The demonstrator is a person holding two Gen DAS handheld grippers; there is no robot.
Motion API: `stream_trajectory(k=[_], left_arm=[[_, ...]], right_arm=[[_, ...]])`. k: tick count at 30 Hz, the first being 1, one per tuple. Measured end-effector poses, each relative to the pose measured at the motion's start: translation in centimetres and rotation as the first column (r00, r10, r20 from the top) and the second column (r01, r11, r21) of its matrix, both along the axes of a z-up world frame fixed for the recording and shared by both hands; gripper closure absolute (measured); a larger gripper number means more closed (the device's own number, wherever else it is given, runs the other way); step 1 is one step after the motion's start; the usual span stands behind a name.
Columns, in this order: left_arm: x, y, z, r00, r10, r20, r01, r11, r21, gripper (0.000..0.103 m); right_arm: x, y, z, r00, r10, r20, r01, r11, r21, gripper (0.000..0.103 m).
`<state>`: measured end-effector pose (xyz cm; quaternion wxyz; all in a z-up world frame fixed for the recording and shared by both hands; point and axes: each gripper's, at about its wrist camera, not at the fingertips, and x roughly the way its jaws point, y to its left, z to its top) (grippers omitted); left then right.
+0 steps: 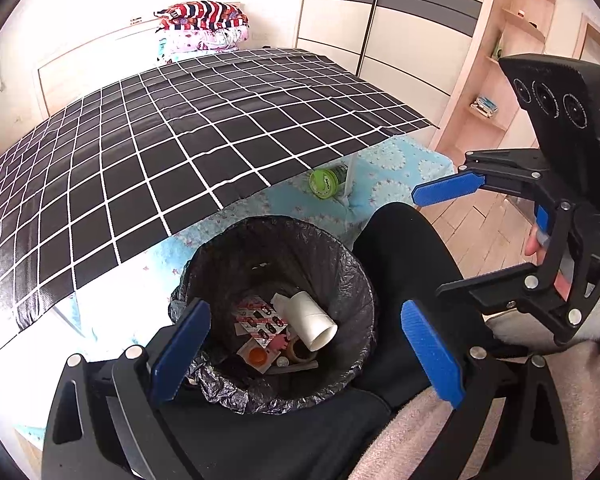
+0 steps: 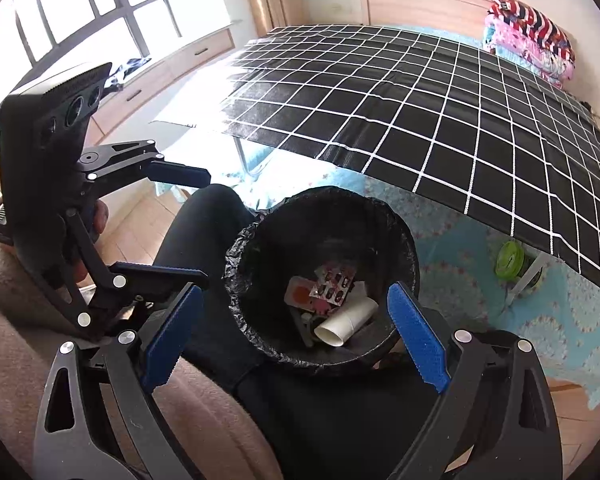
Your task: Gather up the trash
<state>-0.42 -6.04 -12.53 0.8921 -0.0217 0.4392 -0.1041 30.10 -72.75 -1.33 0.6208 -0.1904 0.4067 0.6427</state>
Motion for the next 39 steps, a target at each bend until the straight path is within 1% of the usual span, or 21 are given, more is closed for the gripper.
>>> stream_trajectory(k=[39], left_arm=[[0.13,0.34,0.0,1.0,0.02,-0.007,-0.02,1.0,0.012,0.01]], right_arm=[[-0.01,-0.33,0.3,1.0,0.003,0.001,-0.003,1.0,0.007,0.009]])
